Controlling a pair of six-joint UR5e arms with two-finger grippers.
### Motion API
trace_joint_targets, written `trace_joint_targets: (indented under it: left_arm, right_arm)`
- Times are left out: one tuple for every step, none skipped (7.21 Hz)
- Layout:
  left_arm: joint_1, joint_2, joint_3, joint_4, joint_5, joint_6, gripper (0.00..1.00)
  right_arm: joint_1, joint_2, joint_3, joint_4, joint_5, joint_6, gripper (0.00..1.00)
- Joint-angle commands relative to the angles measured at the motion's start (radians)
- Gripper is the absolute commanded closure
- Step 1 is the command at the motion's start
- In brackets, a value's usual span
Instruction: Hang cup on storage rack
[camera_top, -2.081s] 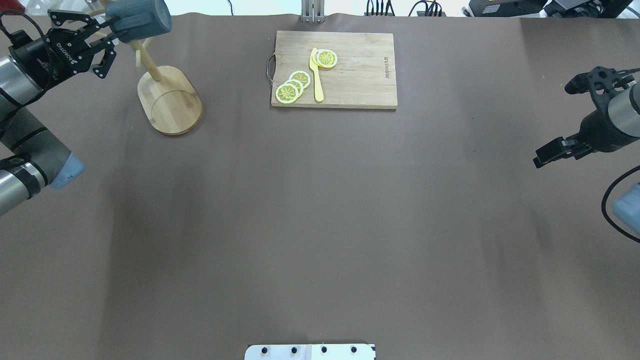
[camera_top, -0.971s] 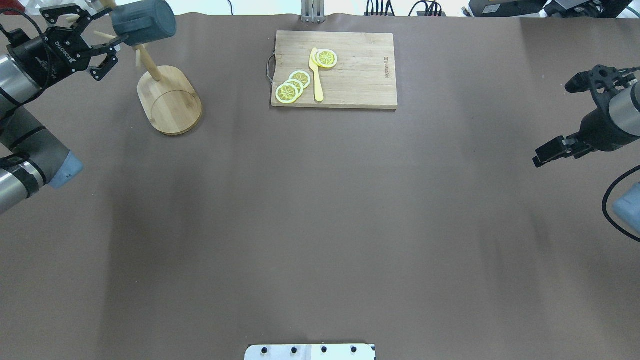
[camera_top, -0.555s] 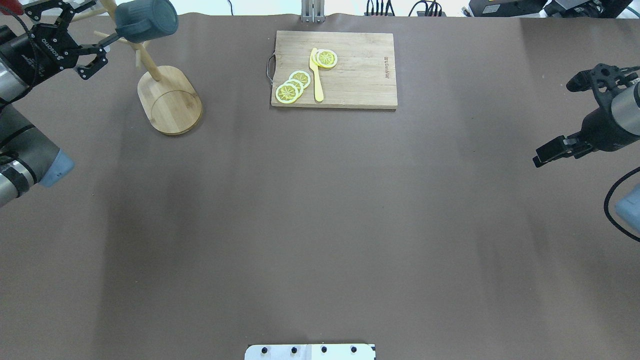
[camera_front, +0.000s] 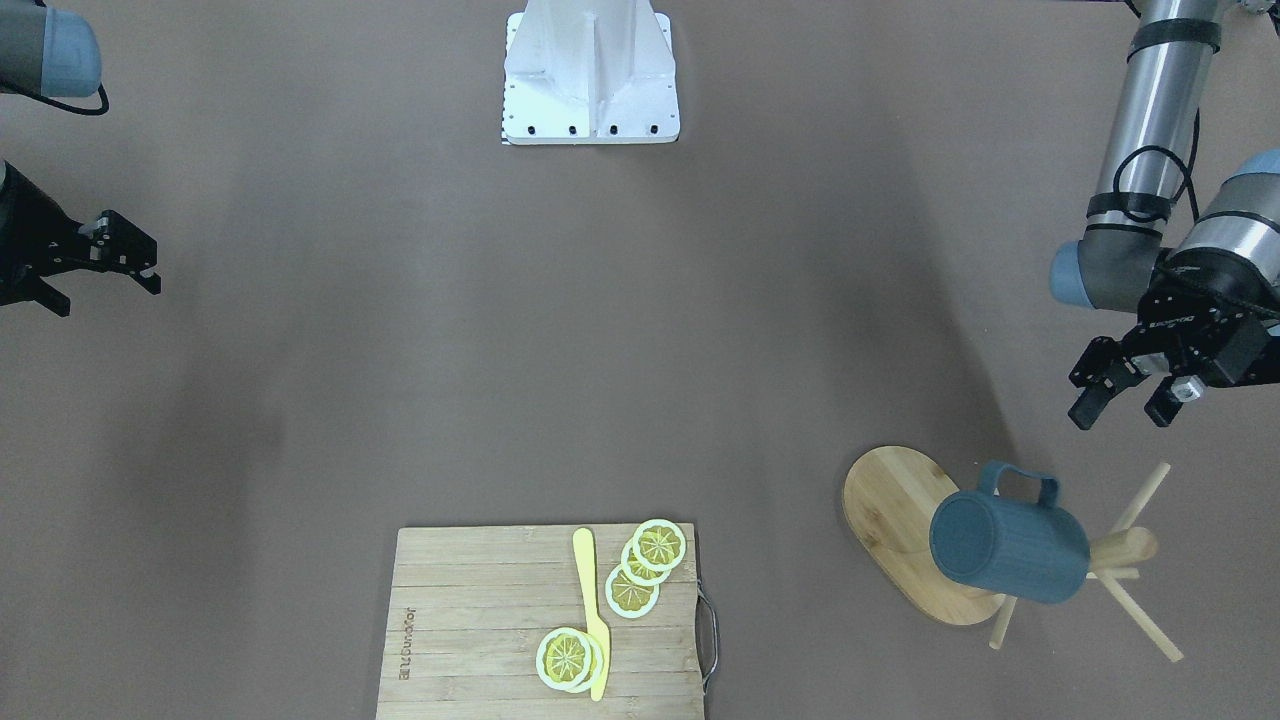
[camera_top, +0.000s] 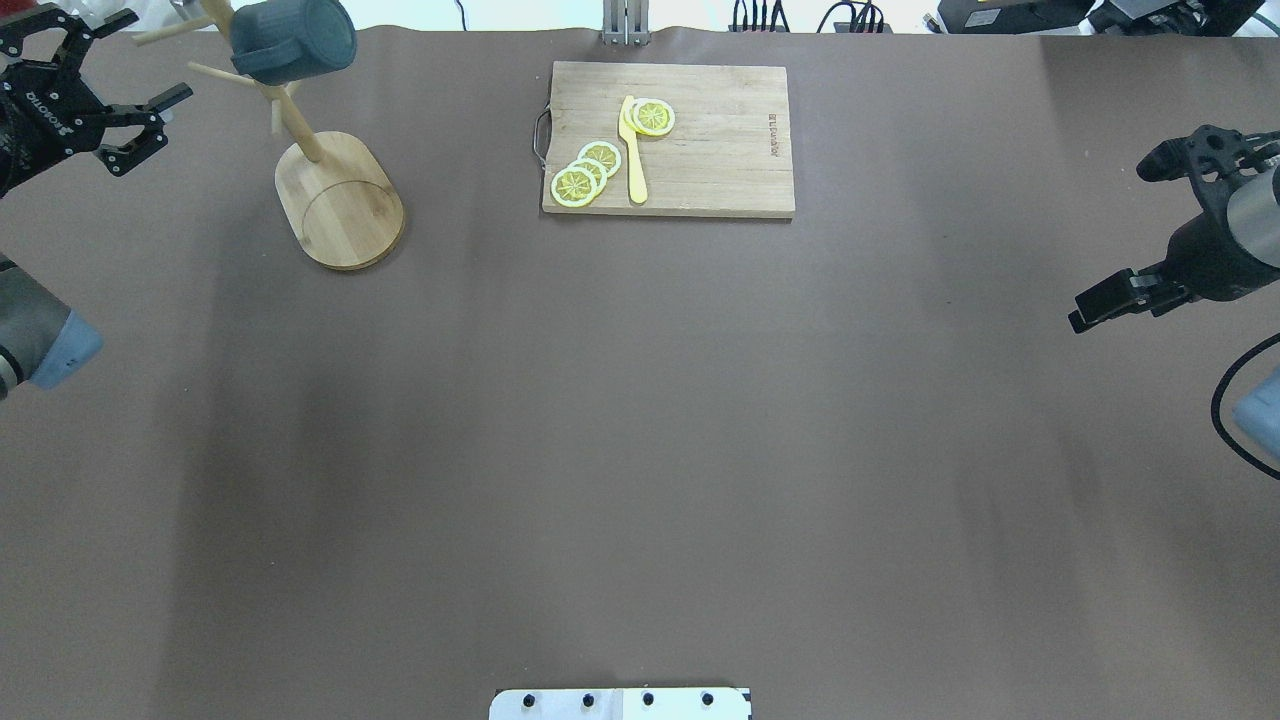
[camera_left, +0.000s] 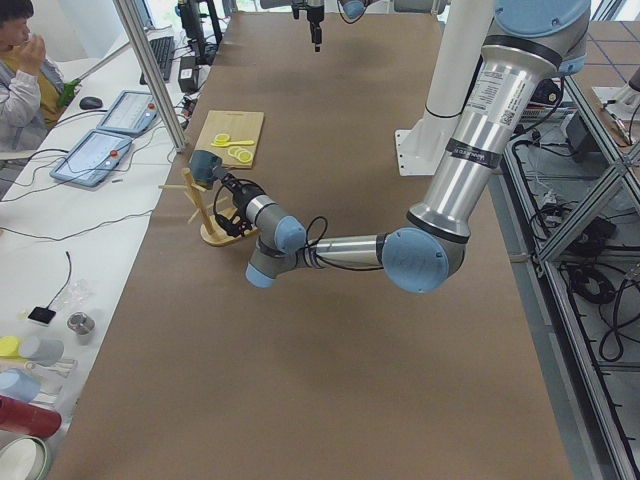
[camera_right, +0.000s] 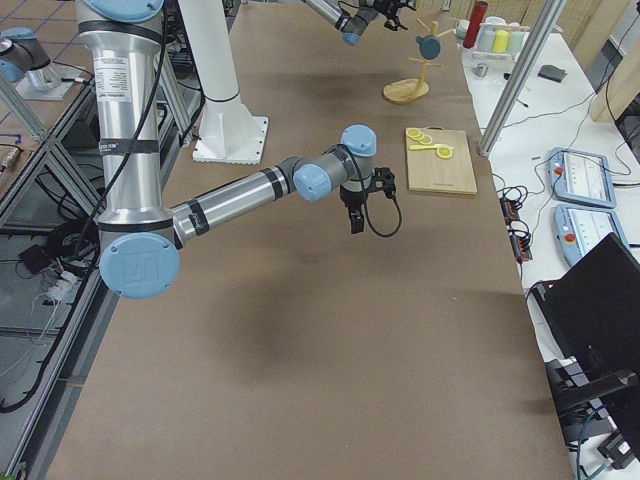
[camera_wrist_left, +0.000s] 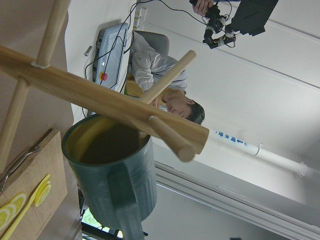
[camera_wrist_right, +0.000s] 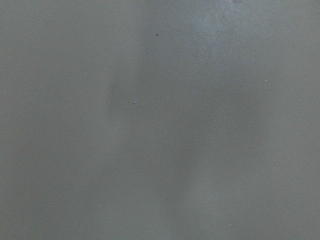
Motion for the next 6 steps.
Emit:
trace_joint_targets:
  left_arm:
    - [-0.071, 0.042, -0.011, 0.007, -0.118, 0.235, 0.18]
    - [-0.109, 0.043, -0.012, 0.045, -0.163, 0.359, 0.17]
    - [-0.154, 0.063, -0.014, 0.082, -0.223, 0.5, 0.17]
    - [-0.183, 0.091, -0.034, 0.131, -0.258, 0.641, 0.17]
    - [-0.2, 0.138, -0.092, 0.241, -0.263, 0.834, 0.17]
    - [-0.203, 0.175, -0.138, 0.335, -0.263, 1.032, 0.17]
  right_arm:
    - [0.033, -0.01, -0.004, -0.001, 0.001, -0.01, 0.0]
    - [0.058, -0.02, -0.001, 0.003, 0.0, -0.01, 0.0]
    - [0.073, -0.021, -0.005, 0.007, -0.002, -0.01, 0.0]
    - [0.087, -0.021, -0.007, 0.007, -0.011, -0.01, 0.0]
    - [0.11, -0.021, -0.007, 0.007, -0.013, -0.01, 0.0]
    - [0.121, -0.029, -0.007, 0.007, -0.016, -0.011, 0.0]
